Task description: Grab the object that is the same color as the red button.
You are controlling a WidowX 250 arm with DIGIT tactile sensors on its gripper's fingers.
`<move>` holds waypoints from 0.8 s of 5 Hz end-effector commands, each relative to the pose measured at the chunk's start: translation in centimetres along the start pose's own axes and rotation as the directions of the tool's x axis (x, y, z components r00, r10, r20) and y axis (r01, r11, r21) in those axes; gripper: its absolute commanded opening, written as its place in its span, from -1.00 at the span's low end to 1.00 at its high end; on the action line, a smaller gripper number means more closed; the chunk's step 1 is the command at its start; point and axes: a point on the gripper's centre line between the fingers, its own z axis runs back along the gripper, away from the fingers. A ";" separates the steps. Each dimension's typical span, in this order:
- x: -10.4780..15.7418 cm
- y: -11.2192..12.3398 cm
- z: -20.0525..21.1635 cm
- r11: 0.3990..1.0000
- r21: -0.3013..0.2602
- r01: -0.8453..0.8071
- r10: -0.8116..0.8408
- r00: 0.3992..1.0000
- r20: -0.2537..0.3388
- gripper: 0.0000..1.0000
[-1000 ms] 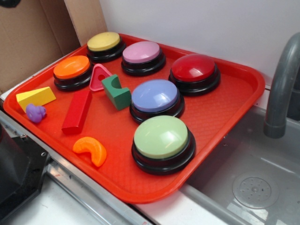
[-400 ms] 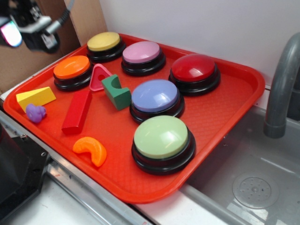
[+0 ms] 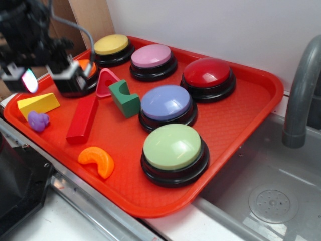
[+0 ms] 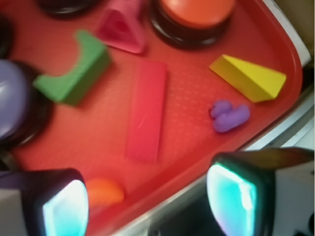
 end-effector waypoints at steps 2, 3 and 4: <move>1.6 0.4 -6.7 0.990 -0.060 -0.127 0.128 0.991 0.025 1.00; 2.0 0.3 -7.5 0.990 -0.081 -0.115 0.117 0.993 0.014 1.00; 2.1 0.4 -7.9 0.987 -0.081 -0.136 0.138 0.990 0.023 1.00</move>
